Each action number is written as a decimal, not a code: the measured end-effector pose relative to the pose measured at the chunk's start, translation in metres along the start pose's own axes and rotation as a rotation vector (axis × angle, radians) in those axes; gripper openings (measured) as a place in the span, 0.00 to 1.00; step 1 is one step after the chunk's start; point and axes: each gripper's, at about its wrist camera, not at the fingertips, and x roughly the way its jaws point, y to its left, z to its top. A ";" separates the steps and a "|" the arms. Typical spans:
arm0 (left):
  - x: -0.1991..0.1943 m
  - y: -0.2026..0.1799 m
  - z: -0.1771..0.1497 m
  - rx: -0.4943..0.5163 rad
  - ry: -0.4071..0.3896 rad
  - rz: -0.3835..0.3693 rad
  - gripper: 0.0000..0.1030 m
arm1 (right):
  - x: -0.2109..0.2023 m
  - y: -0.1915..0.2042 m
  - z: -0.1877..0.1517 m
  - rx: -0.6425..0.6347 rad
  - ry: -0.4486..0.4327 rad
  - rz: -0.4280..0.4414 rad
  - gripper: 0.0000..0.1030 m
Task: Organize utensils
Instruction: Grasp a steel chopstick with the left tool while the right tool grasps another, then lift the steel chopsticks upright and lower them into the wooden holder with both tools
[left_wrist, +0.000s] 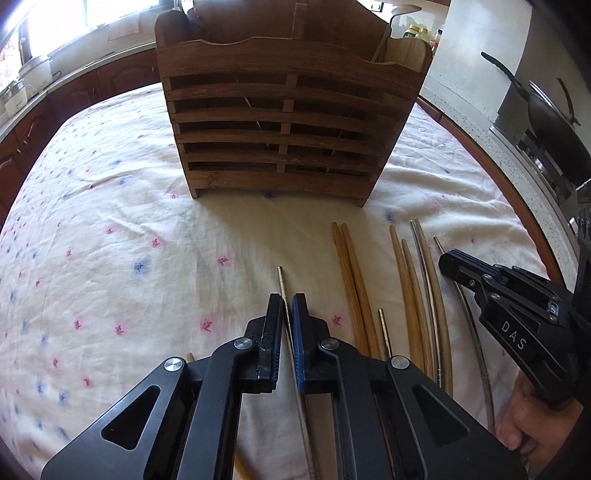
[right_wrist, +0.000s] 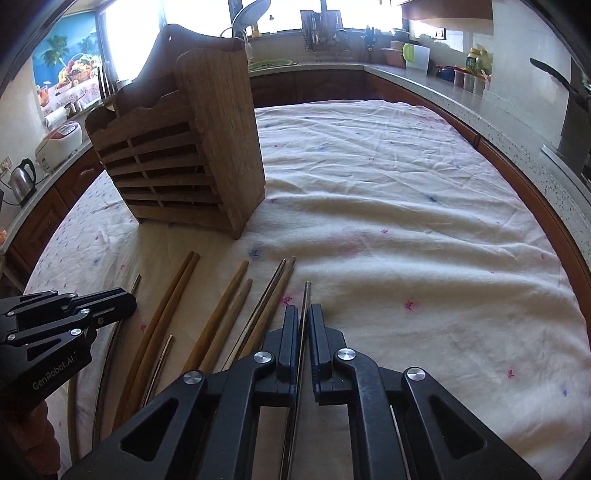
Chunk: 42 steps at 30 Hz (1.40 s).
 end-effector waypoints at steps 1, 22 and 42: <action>-0.003 0.004 -0.002 -0.007 -0.004 -0.007 0.04 | -0.002 -0.002 0.000 0.016 0.001 0.020 0.05; -0.163 0.045 -0.001 -0.092 -0.297 -0.156 0.04 | -0.153 0.010 0.029 0.055 -0.321 0.175 0.04; -0.196 0.063 0.012 -0.129 -0.425 -0.135 0.04 | -0.179 0.025 0.058 0.032 -0.432 0.211 0.04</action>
